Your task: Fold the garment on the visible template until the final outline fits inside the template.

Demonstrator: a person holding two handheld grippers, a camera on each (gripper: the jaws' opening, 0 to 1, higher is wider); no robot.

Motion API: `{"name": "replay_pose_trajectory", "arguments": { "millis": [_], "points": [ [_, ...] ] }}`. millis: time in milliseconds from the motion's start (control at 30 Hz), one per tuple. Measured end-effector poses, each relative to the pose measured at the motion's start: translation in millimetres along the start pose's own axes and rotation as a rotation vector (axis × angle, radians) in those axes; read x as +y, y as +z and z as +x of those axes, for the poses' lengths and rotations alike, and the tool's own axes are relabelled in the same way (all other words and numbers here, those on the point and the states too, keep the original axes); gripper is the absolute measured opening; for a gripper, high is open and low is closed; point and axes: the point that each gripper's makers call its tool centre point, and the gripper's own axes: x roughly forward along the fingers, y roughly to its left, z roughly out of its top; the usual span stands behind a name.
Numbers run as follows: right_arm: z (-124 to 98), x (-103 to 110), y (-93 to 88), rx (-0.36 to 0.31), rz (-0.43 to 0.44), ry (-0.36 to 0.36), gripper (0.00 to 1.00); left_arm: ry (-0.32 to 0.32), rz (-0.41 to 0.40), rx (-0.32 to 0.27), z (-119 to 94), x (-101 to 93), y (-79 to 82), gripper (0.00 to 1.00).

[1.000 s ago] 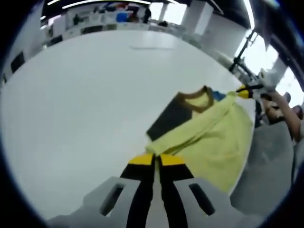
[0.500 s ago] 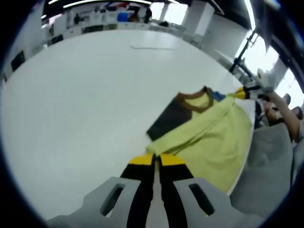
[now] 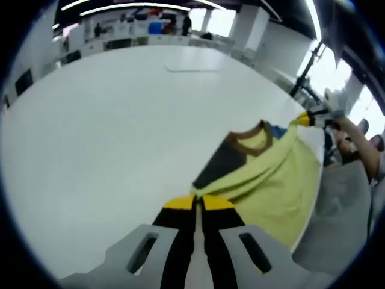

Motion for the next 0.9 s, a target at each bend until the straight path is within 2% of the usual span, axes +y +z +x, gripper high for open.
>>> {"name": "replay_pose_trajectory", "arguments": {
  "millis": [200,700,800,867,900],
  "points": [
    [6,-4,2.2,0.0,0.031,-0.001,0.03,-0.002,-0.028,0.002,4,5.5,-1.3,0.0],
    [22,-9,-9.1,0.026,0.114,0.002,0.03,-0.014,-0.109,-0.009,16,17.2,-5.1,0.0],
    [24,-9,-9.8,0.025,0.132,0.001,0.03,-0.025,-0.167,-0.026,19,19.7,-4.0,0.0],
    [24,-9,-7.6,0.013,0.155,0.003,0.03,-0.039,-0.207,-0.057,19,21.3,-0.4,0.0],
    [24,-10,-6.2,0.006,0.159,0.002,0.03,-0.023,-0.228,-0.084,18,25.6,2.8,0.0]
  ]
}}
